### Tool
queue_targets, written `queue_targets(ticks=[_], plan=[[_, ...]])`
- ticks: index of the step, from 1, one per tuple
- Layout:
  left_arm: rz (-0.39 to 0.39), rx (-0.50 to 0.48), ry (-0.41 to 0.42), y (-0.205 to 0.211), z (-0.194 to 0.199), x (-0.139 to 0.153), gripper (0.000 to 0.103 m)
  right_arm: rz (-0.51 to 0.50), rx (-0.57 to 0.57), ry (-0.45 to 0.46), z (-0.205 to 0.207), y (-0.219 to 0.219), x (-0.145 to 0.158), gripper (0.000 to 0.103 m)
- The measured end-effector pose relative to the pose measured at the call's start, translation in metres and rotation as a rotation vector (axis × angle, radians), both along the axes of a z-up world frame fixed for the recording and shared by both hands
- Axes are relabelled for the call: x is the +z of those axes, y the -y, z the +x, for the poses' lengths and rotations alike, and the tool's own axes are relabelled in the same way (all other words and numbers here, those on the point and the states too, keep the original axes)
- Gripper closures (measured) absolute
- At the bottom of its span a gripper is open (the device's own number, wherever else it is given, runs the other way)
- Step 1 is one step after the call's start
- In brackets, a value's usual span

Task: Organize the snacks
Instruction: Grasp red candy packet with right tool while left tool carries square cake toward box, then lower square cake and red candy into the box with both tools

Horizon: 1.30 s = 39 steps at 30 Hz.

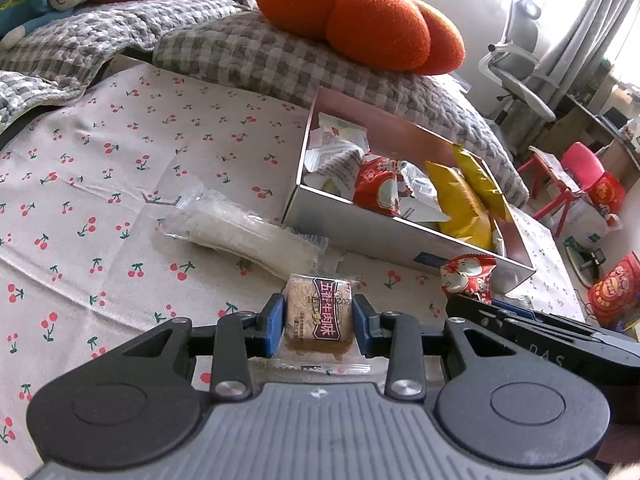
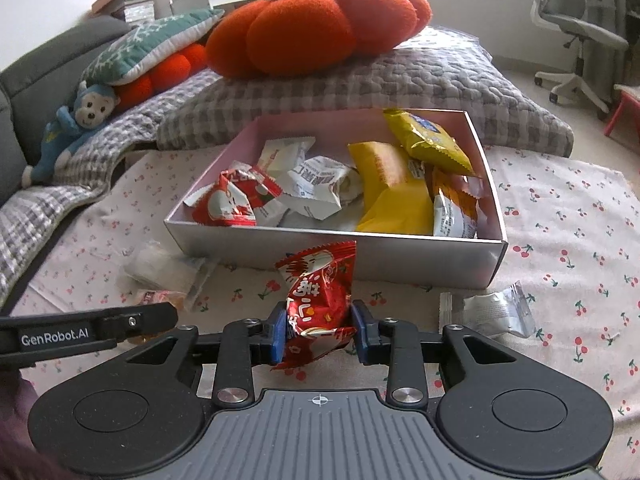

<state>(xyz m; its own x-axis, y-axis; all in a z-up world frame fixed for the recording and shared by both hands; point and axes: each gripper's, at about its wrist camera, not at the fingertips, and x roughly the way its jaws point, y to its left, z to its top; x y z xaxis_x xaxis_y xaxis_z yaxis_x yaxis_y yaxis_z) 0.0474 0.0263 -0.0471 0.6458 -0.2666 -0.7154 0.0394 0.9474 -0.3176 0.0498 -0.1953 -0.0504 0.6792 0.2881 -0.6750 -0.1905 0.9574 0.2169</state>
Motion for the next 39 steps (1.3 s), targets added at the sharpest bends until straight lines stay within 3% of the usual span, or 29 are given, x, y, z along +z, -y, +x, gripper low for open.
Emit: queue_targets(ticks=[12, 20, 39], plan=[[-0.030, 0.002, 0.021, -0.007, 0.004, 0.014, 0.070, 0.045, 0.000, 0.040, -0.007, 0.008, 0.025, 0.072], [-0.040, 0.015, 0.039, -0.013, 0.013, 0.024, 0.070, 0.096, -0.066, 0.087, 0.004, 0.022, 0.042, 0.072], [-0.111, 0.032, 0.063, -0.002, 0.038, 0.042, 0.070, 0.327, -0.246, -0.061, 0.049, 0.034, 0.020, 0.072]])
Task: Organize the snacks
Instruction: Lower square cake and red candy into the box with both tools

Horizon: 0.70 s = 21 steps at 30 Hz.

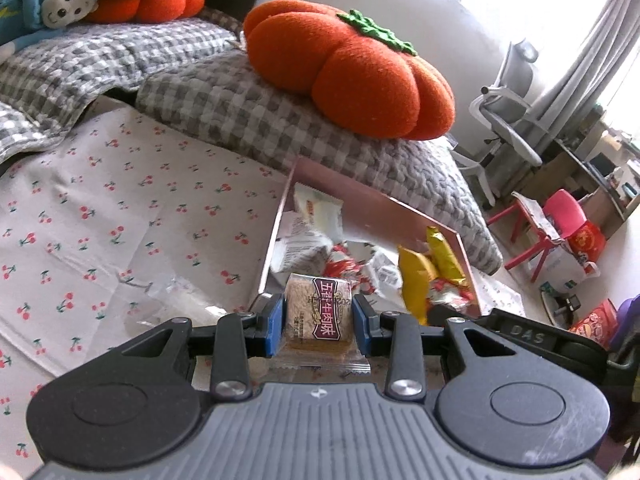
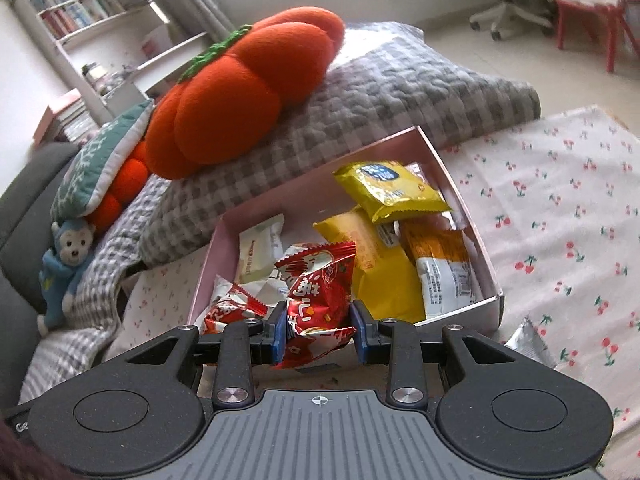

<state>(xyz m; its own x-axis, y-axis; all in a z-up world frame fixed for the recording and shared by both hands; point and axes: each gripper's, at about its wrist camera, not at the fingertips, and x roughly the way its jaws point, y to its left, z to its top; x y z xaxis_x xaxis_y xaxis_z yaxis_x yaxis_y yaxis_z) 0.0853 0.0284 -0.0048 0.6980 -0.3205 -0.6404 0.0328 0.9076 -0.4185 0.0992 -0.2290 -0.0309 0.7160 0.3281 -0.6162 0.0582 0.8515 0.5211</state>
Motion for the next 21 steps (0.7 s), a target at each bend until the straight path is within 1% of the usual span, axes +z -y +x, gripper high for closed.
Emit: queue_targets(ticks=[4, 10, 12, 17, 21], plan=[[-0.040, -0.004, 0.002, 0.004, 0.004, 0.001, 0.070, 0.033, -0.020, -0.009, 0.003, 0.001, -0.001, 0.072], [-0.058, 0.001, -0.005, 0.010, 0.015, -0.001, 0.070, 0.062, -0.015, -0.018, 0.009, 0.000, -0.005, 0.072], [-0.065, 0.001, -0.013, 0.011, 0.019, -0.002, 0.070, 0.049, -0.013, -0.013, 0.010, -0.001, -0.007, 0.072], [-0.036, -0.024, 0.007, 0.022, 0.035, 0.000, 0.070, 0.026, -0.003, 0.002, 0.009, -0.003, -0.006, 0.068], [-0.029, -0.046, 0.014, 0.034, 0.052, 0.000, 0.070, -0.023, -0.016, 0.029, 0.004, -0.002, -0.001, 0.068]])
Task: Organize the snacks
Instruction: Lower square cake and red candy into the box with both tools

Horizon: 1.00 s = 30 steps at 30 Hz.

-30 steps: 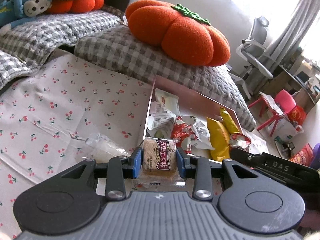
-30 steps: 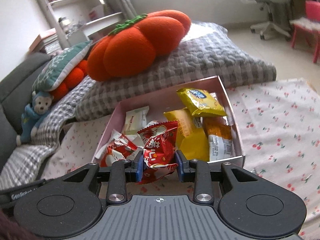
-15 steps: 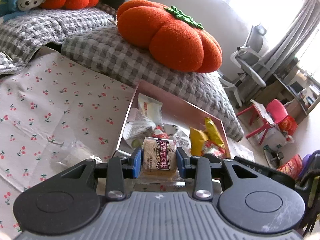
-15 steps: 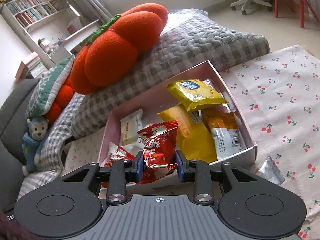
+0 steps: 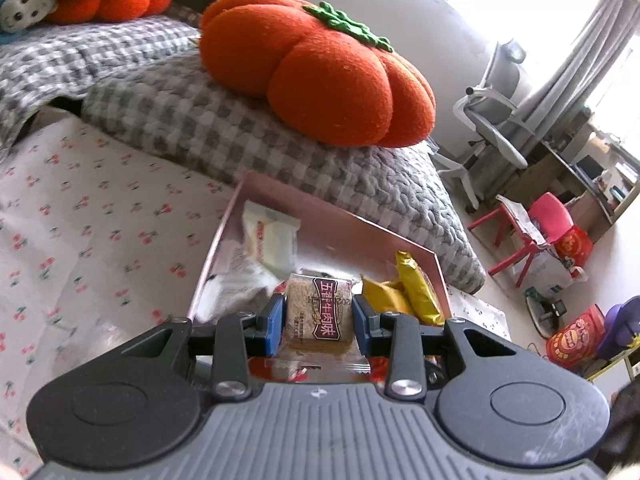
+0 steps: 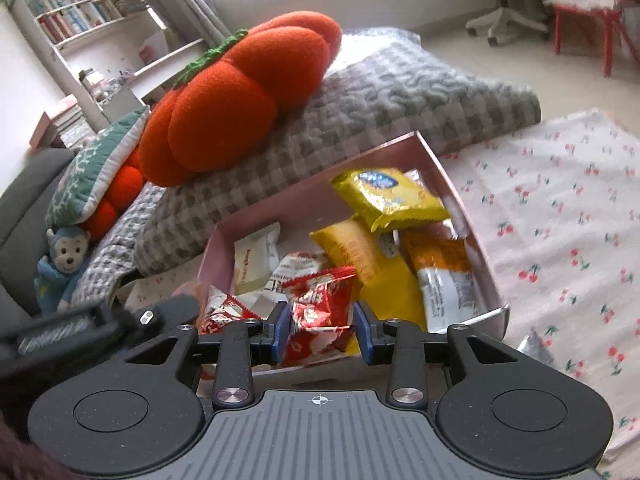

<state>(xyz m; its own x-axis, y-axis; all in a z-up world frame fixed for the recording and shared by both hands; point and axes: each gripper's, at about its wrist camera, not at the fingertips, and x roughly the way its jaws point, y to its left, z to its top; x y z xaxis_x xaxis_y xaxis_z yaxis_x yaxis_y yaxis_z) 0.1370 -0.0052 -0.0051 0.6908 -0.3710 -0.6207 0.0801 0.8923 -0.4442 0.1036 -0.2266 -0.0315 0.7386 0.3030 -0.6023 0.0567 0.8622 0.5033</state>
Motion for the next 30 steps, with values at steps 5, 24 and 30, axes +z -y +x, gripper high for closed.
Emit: queue_targets(ticks=[5, 24, 30], plan=[[0.071, -0.051, 0.053, 0.020, 0.015, 0.005, 0.070, -0.043, 0.017, 0.032, -0.004, 0.003, 0.007, 0.063], [0.115, -0.099, 0.035, 0.039, 0.040, -0.004, 0.053, -0.025, -0.029, 0.038, -0.006, 0.025, 0.010, 0.062], [0.159, -0.120, 0.079, 0.037, 0.031, 0.007, 0.031, -0.055, -0.020, 0.054, -0.010, 0.023, 0.014, 0.053]])
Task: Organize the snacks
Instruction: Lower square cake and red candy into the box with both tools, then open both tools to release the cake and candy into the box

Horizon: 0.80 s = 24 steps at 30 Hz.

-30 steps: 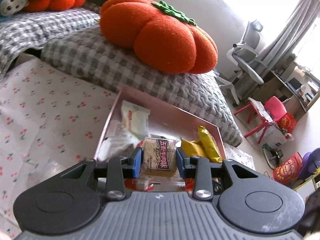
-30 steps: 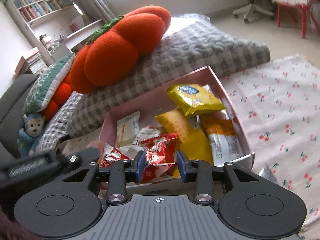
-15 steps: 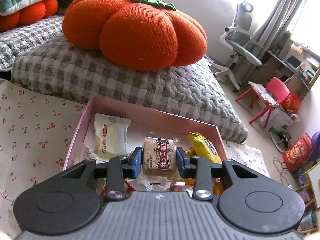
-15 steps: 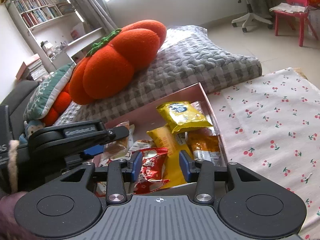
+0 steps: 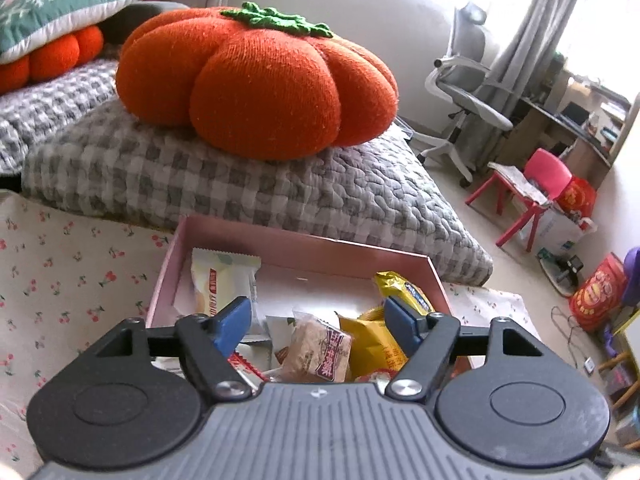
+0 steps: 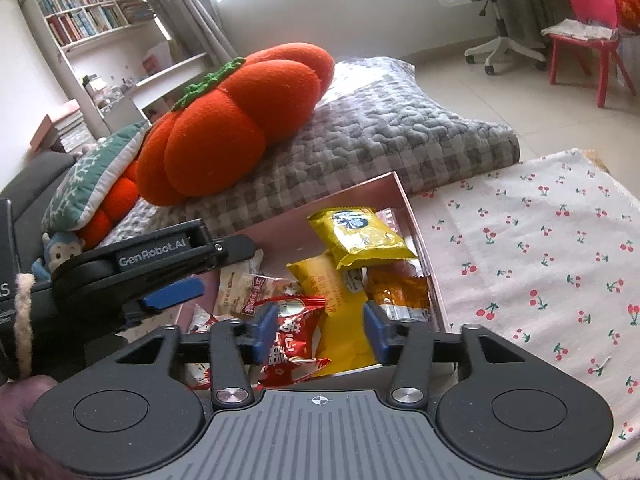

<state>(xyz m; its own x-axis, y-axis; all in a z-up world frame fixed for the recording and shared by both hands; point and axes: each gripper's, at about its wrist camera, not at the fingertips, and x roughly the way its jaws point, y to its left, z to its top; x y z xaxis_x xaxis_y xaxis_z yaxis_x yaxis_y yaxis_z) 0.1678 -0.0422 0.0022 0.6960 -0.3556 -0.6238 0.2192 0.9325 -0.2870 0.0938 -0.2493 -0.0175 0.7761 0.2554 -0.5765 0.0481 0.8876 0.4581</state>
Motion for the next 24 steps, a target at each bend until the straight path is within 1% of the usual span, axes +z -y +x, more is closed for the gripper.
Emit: queue_targets(ticks=[5, 7, 11, 15, 17, 19, 24], plan=[[0.026, -0.001, 0.003, -0.005, -0.010, 0.005, 0.023, -0.011, 0.012, 0.007, -0.003, 0.000, 0.004, 0.053], [0.041, 0.003, -0.002, -0.007, -0.015, 0.005, 0.021, -0.022, 0.015, 0.010, -0.006, 0.000, 0.007, 0.047], [0.063, -0.006, -0.015, -0.012, -0.027, 0.004, 0.014, -0.043, 0.027, 0.012, -0.011, 0.000, 0.011, 0.043], [0.092, -0.021, -0.025, -0.016, -0.042, 0.004, 0.008, -0.059, 0.035, 0.006, -0.017, 0.001, 0.015, 0.034], [0.102, -0.025, -0.028, -0.019, -0.049, 0.005, 0.006, -0.073, 0.045, 0.003, -0.021, 0.001, 0.018, 0.032], [0.105, -0.030, -0.032, -0.022, -0.057, 0.005, 0.004, -0.092, 0.054, -0.002, -0.026, 0.000, 0.020, 0.025], [0.119, -0.022, -0.051, -0.031, -0.074, 0.005, 0.001, -0.131, 0.070, -0.009, -0.036, 0.000, 0.024, 0.020]])
